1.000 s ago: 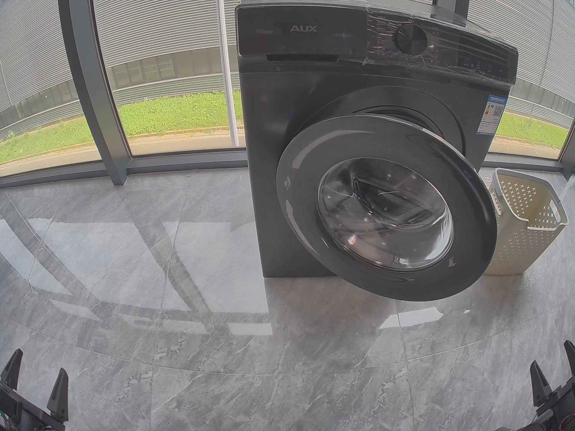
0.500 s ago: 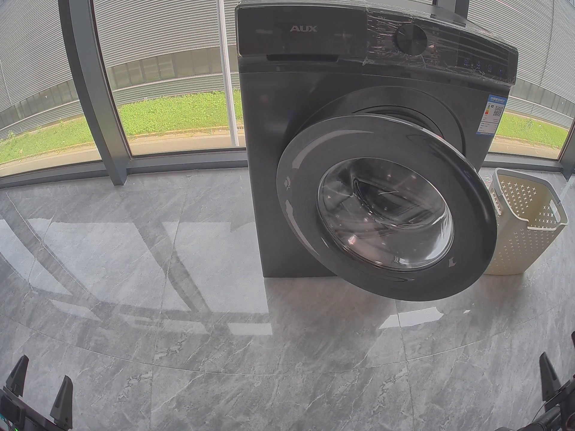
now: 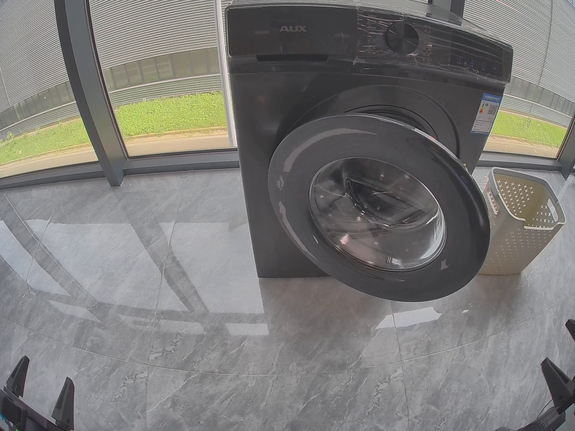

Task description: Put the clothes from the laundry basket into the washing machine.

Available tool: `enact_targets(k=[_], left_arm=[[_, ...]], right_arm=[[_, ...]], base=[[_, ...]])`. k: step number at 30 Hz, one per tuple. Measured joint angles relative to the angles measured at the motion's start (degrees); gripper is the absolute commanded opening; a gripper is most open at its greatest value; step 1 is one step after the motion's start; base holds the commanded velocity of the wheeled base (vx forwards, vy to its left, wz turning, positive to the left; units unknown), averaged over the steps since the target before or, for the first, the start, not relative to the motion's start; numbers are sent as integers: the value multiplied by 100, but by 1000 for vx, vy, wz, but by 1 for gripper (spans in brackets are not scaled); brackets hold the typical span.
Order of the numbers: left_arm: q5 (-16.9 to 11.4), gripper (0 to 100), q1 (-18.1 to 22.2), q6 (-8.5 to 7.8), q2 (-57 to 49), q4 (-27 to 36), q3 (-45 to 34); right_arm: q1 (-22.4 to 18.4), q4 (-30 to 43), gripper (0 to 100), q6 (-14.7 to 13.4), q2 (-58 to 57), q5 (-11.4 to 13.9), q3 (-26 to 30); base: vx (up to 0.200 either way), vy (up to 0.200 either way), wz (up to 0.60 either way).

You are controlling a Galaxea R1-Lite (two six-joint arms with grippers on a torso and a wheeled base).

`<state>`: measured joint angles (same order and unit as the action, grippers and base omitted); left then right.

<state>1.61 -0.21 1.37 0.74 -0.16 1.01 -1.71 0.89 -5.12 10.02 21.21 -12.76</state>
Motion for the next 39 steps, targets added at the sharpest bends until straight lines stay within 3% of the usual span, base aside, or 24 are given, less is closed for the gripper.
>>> enact_targets(k=[5,11,14,26,32,39], left_arm=[[-6,100,0,-61,0,6,0],[-9,100,-6,-82,0,9,0],[-11,100,-6,-88,2,9,0],[-13,100,-4,-85,5,9,0],[-13,100,5,-85,5,9,0],[-13,100,2,-85,7,9,0]], right_arm=[[-24,-24,100,-317,889,768,-121],[13,-24,100,-708,1271,1018,-190],[44,37,100,-816,1221,1073,-156],[144,56,100,-673,1056,1086,37],[161,41,100,-670,1070,1081,-2],[155,48,100,-673,1079,1058,9]], base=[[0,0,0],[0,0,0],[0,0,0],[0,0,0],[0,-200,0],[0,0,0]])
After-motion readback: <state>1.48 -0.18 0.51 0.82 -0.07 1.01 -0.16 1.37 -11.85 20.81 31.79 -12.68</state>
